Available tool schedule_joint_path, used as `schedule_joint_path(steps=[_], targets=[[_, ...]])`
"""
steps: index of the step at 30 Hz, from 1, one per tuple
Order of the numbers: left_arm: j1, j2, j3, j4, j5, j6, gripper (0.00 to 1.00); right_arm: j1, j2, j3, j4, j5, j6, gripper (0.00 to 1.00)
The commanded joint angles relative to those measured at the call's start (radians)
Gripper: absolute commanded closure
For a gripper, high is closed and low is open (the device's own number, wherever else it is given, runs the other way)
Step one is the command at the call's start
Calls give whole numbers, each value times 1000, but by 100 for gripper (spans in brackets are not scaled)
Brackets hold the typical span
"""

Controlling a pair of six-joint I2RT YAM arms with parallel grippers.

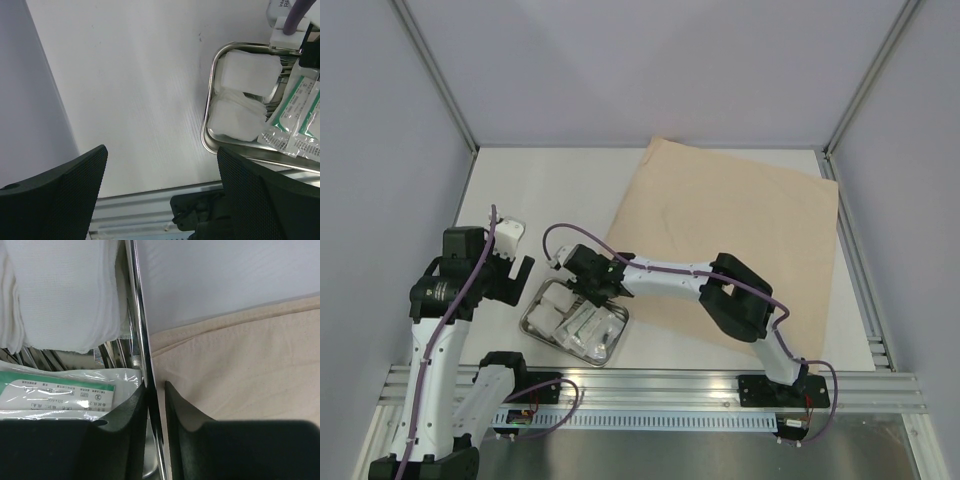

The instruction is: Prepare the surgical pack

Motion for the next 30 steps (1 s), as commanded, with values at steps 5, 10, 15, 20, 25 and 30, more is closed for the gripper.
schedule_joint_path(steps=[5,10,15,20,25,30], targets=[[9,-13,10,15,10,-10,0,3,21,37,40,19,31,86],[9,-15,12,14,12,-7,0,3,-19,43,44,-48,40,100],[9,-13,13,14,12,-5,0,1,-73,49,17,-116,66,100],[9,-15,13,14,12,-5,0,-45,-119,32,17,-177,115,100],[9,-15,16,14,12,-5,0,-123,-177,-8,36,-205,156,100],[9,-13,16,14,12,-4,0,-215,-222,-78,50,-197,198,100]])
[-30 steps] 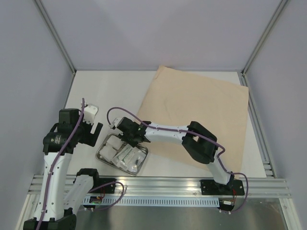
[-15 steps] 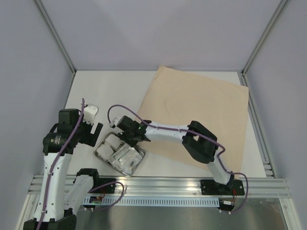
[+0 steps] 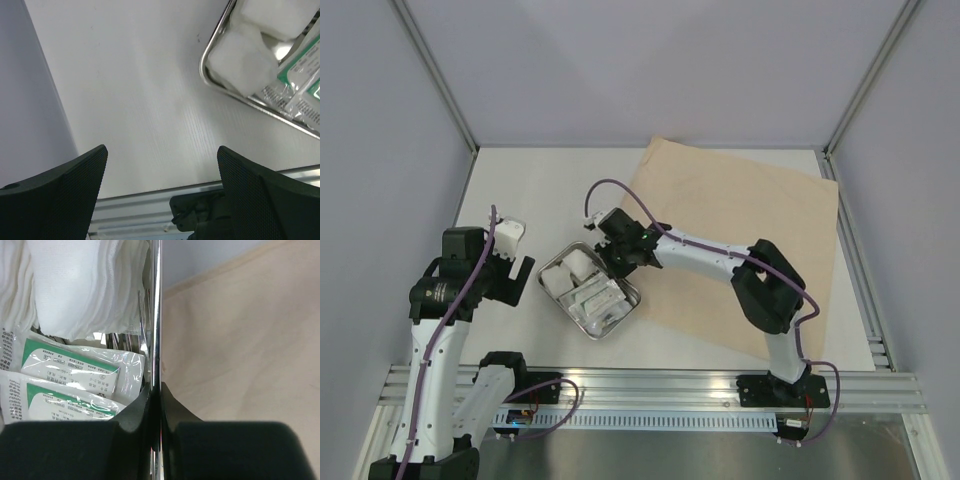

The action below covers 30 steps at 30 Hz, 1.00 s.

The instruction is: Prepare the surgical pack

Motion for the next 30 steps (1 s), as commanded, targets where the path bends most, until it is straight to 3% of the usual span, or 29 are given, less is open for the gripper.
schedule_joint_path(steps=[1,10,23,30], targets=[[8,-10,16,12,4,-5,0,-86,-109,-26,68,-20,76,100],[8,-5,16,12,4,-3,0,-287,-198,-182,79,83,74,100],[8,-1,18,17,26,0,0,-625,-324,-443,172,96,128,99],[8,-1,18,17,26,1,0,-748,-325,-449,139,142,76,100]])
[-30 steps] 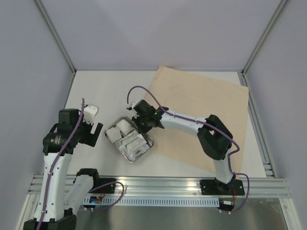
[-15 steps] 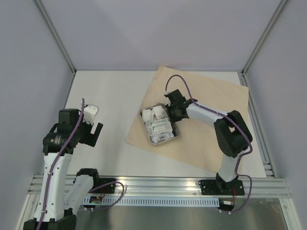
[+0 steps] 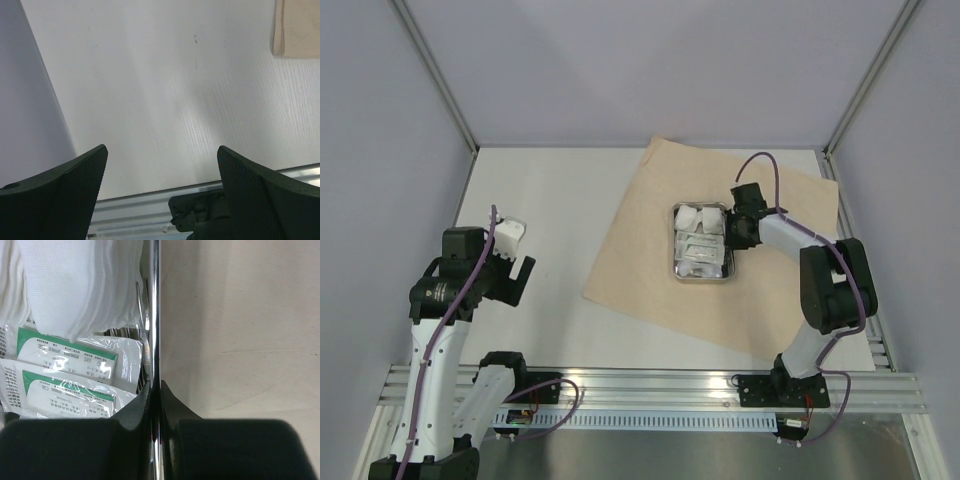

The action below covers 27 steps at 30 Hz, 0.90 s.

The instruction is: Prepare the surgical pack

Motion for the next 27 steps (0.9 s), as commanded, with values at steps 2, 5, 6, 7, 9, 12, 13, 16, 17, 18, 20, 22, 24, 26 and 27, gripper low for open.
schedule_joint_path(steps=[2,5,6,7,9,12,13,16,17,18,20,22,24,26,27], targets=[[8,-1,18,17,13,0,0,-60,-52,5,49,36,-23,99],[8,-1,16,17,15,-2,0,-99,-46,14,48,22,-50,100],[8,-1,18,17,16,-2,0,-109,-38,19,45,19,-65,100],[8,-1,18,17,16,0,0,-109,-34,33,42,16,-90,99],[10,-1,19,15,16,0,0,-109,-21,48,32,2,-174,100],[8,2,21,14,19,-2,0,-109,-1,77,16,2,-274,100],[8,2,21,14,21,0,0,-109,6,80,17,2,-299,99],[8,2,23,11,24,0,0,-109,26,100,6,-73,-409,99],[8,3,23,11,24,0,0,-109,34,115,-1,-75,-434,100],[8,0,23,12,27,1,0,-106,40,123,-12,-72,-490,99],[10,2,21,12,29,3,0,-103,58,132,-38,-78,-565,99],[10,3,21,12,30,5,0,-85,71,135,-69,-73,-732,99],[8,3,21,9,33,5,0,-59,81,139,-93,-79,-850,100],[8,7,21,8,35,6,0,-48,85,145,-136,-102,-986,99],[8,8,23,8,35,6,0,-42,78,145,-142,-112,-1018,99]])
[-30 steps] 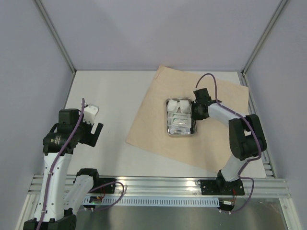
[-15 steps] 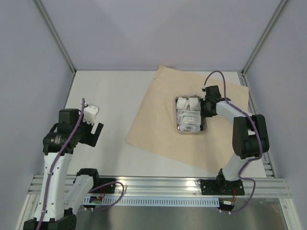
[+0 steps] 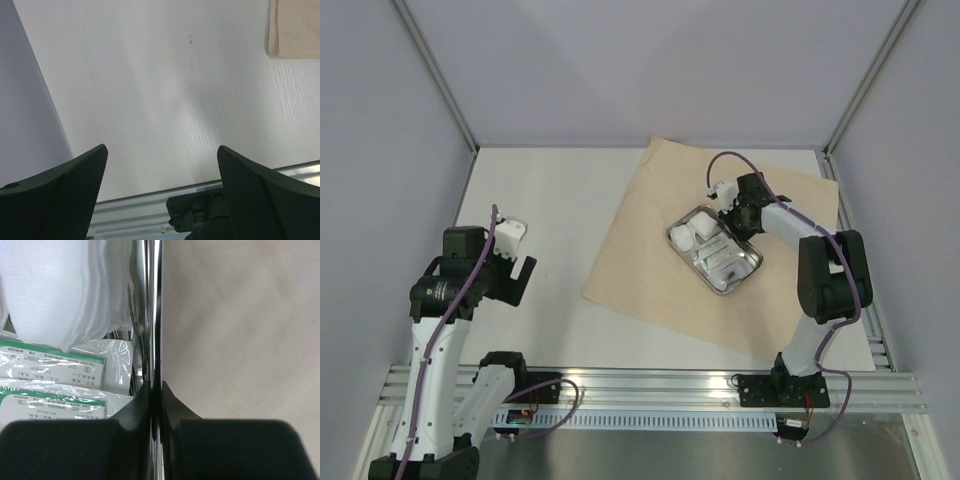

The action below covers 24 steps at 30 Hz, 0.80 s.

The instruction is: Prepare the surgical pack

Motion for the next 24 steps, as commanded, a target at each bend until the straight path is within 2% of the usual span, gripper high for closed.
schedule_joint_path(steps=[1,6,9,13,14,20,24], targets=[[8,7,23,8,13,4,0,33,3,26,-91,-32,-344,100],[8,26,24,5,11,4,0,67,-26,6,-108,-139,-648,99],[8,37,27,6,6,2,0,104,-11,3,-51,-94,-706,85],[8,34,32,8,-20,4,0,112,52,68,-34,-29,-645,68],[8,34,30,9,-21,4,0,113,57,81,-32,-15,-628,67],[8,39,24,14,-20,5,0,113,-20,69,69,71,-489,63],[8,40,23,16,-10,7,0,113,-159,30,129,138,-334,63]])
